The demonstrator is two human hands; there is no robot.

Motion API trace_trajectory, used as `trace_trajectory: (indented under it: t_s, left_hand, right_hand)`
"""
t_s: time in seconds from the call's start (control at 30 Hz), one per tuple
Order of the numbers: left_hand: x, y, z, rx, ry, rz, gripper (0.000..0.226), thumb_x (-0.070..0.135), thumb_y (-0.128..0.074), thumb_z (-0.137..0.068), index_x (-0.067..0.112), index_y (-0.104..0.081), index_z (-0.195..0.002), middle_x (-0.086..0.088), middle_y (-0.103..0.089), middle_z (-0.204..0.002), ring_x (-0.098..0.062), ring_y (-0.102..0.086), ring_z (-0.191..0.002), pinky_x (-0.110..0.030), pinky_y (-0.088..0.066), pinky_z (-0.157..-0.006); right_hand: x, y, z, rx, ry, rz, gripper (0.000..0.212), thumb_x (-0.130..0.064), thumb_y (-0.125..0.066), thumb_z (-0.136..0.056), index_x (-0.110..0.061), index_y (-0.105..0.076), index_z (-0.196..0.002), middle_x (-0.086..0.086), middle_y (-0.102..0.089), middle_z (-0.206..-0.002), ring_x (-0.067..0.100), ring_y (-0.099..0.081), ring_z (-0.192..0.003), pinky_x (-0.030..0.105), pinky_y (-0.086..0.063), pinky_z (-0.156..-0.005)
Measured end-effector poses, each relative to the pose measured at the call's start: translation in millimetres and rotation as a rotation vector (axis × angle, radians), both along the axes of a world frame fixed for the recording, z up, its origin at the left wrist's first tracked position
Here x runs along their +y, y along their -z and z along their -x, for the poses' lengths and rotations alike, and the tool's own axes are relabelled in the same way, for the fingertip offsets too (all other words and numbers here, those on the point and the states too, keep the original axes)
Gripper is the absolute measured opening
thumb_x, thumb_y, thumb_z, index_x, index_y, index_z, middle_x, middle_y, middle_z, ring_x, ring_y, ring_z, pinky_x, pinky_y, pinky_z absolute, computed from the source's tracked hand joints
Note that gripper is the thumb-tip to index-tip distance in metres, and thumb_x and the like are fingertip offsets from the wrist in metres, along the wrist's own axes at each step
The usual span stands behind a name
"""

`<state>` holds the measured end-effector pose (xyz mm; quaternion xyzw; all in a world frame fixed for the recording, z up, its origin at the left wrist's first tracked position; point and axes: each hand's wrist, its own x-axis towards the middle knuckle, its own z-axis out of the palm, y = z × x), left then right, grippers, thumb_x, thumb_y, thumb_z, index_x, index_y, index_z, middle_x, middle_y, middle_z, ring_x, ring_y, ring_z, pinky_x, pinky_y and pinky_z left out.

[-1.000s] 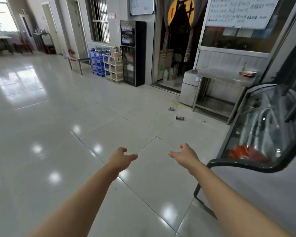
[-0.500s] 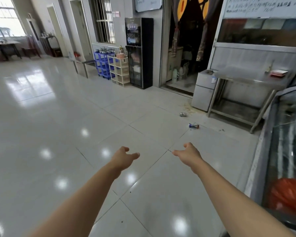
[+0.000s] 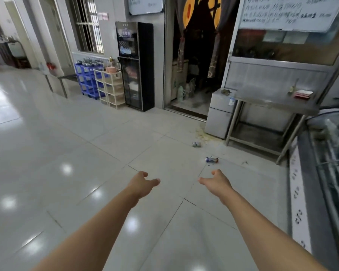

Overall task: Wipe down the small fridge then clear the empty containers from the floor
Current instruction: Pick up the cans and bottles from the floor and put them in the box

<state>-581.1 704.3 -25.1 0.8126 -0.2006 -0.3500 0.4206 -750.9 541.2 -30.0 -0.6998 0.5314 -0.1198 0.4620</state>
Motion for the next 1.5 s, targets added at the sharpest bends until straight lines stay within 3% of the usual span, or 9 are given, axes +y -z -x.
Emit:
trace_trajectory:
  t_s: [0.4, 0.57, 0.87, 1.0, 1.1, 1.17, 1.27, 1.4, 1.5]
  left_hand:
    - [-242, 11, -126, 0.006, 0.229, -0.038, 0.067, 0.036, -0.065, -0.085, 0.011, -0.035, -0.139, -0.015, -0.047, -0.136, -0.029, -0.050, -0.120, -0.041, -0.040, -0.103]
    - [-365, 17, -170, -0.008, 0.253, -0.062, 0.067, 0.036, -0.065, -0.085, 0.011, -0.035, -0.139, -0.014, -0.048, -0.135, -0.028, -0.050, -0.120, -0.038, -0.041, -0.101]
    - [-536, 22, -248, -0.015, 0.274, -0.094, 0.066, 0.036, -0.063, -0.086, 0.011, -0.034, -0.140, -0.013, -0.044, -0.140, -0.028, -0.046, -0.124, -0.036, -0.038, -0.101]
    - [-612, 37, -293, 0.005, 0.302, -0.109, 0.067, 0.037, -0.064, -0.085, 0.012, -0.033, -0.140, -0.013, -0.046, -0.138, -0.027, -0.048, -0.121, -0.035, -0.039, -0.098]
    - [-678, 53, -334, 0.012, 0.330, -0.117, 0.067, 0.038, -0.064, -0.085, 0.013, -0.034, -0.139, -0.013, -0.048, -0.135, -0.027, -0.050, -0.119, -0.035, -0.040, -0.096]
    - [-721, 60, -359, 0.029, 0.351, -0.120, 0.067, 0.038, -0.064, -0.085, 0.013, -0.034, -0.139, -0.013, -0.049, -0.134, -0.027, -0.050, -0.118, -0.034, -0.040, -0.095]
    - [-786, 70, -393, 0.046, 0.416, -0.157, 0.068, 0.038, -0.064, -0.085, 0.013, -0.034, -0.139, -0.012, -0.050, -0.133, -0.025, -0.051, -0.115, -0.032, -0.040, -0.092]
    - [-864, 80, -420, 0.040, 0.470, -0.183, 0.065, 0.037, -0.066, -0.084, 0.013, -0.037, -0.137, -0.013, -0.053, -0.129, -0.027, -0.053, -0.111, -0.032, -0.042, -0.089]
    - [-915, 93, -427, 0.080, 0.514, -0.213, 0.065, 0.037, -0.067, -0.082, 0.013, -0.039, -0.136, -0.014, -0.053, -0.131, -0.031, -0.053, -0.117, -0.036, -0.043, -0.096]
  right_hand:
    - [-203, 14, -110, -0.008, 0.192, -0.017, 0.068, -0.034, -0.067, -0.082, -0.010, -0.034, -0.136, 0.011, -0.041, -0.138, 0.026, -0.046, -0.121, 0.026, -0.036, -0.083]
    - [-318, 26, -154, -0.039, 0.230, -0.053, 0.051, -0.032, -0.067, -0.082, -0.013, -0.042, -0.123, 0.006, -0.045, -0.115, 0.016, -0.044, -0.090, 0.025, -0.035, -0.075]
    - [-487, 32, -235, 0.015, 0.218, -0.077, 0.054, -0.030, -0.066, -0.081, -0.006, -0.042, -0.123, 0.002, -0.044, -0.103, 0.018, -0.043, -0.090, 0.028, -0.038, -0.077]
    - [-557, 41, -271, 0.040, 0.245, -0.101, 0.066, -0.032, -0.066, -0.082, -0.007, -0.035, -0.135, 0.008, -0.051, -0.122, 0.022, -0.050, -0.103, 0.027, -0.037, -0.080]
    - [-612, 52, -303, 0.052, 0.300, -0.122, 0.059, -0.026, -0.065, -0.082, -0.005, -0.038, -0.130, -0.006, -0.048, -0.077, 0.006, -0.047, -0.065, 0.022, -0.039, -0.067]
    - [-647, 56, -323, 0.067, 0.342, -0.140, 0.055, -0.022, -0.064, -0.083, -0.005, -0.038, -0.127, -0.010, -0.040, -0.068, -0.002, -0.039, -0.053, 0.012, -0.038, -0.048]
    - [-700, 60, -353, 0.069, 0.394, -0.173, 0.051, -0.019, -0.062, -0.085, -0.004, -0.038, -0.127, -0.003, -0.047, -0.081, -0.001, -0.040, -0.049, 0.006, -0.031, -0.031]
    - [-761, 69, -378, 0.096, 0.416, -0.157, 0.063, -0.030, -0.064, -0.084, -0.006, -0.035, -0.134, 0.010, -0.050, -0.127, 0.017, -0.046, -0.090, 0.021, -0.039, -0.071]
    - [-800, 82, -387, 0.101, 0.462, -0.194, 0.066, -0.030, -0.064, -0.084, -0.007, -0.033, -0.137, 0.010, -0.048, -0.131, 0.018, -0.043, -0.094, 0.022, -0.036, -0.075]
